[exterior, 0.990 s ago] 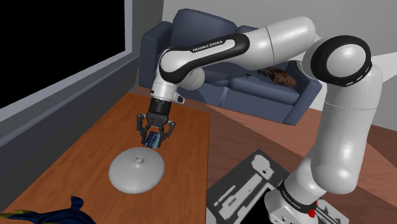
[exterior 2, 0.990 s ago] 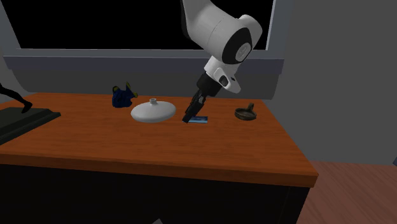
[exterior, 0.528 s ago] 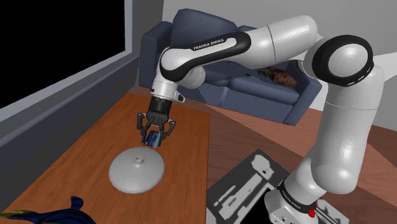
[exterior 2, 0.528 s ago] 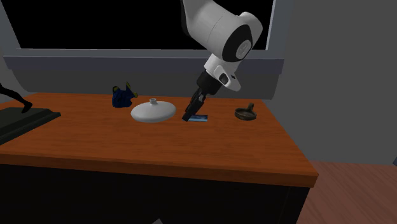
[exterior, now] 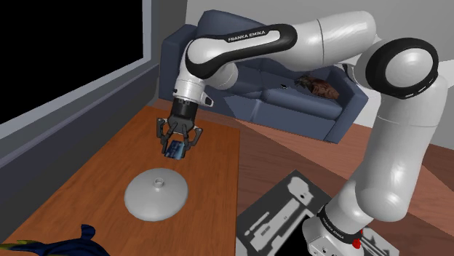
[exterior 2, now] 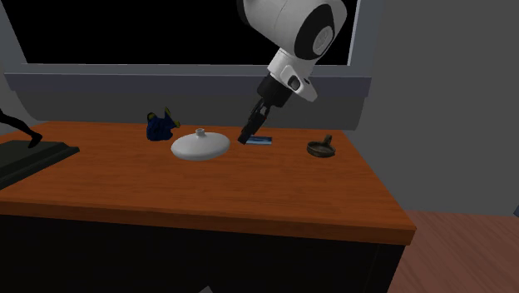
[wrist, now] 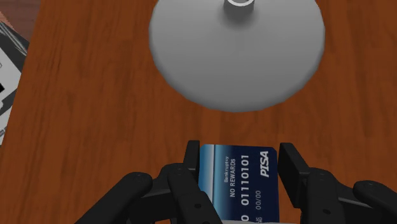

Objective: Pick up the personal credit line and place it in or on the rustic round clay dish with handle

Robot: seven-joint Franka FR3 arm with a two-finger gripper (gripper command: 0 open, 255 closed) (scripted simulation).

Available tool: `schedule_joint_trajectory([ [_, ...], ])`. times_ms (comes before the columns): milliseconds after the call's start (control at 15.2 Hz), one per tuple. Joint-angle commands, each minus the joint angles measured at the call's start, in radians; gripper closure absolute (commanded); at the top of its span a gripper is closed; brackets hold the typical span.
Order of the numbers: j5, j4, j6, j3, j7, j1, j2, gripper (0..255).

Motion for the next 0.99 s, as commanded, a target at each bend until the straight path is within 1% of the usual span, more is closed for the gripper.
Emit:
schedule_joint_trajectory([
  [0, 0.002, 0.006, -0.021, 0.001, 0.008, -0.003, -0.016, 255],
  [792, 0.004, 0.091, -0.148, 0.004, 0.063, -0.013, -0.072, 255],
  [924, -0.016, 0.152, -0.187, -0.012, 0.048, -0.031, -0.035, 255],
])
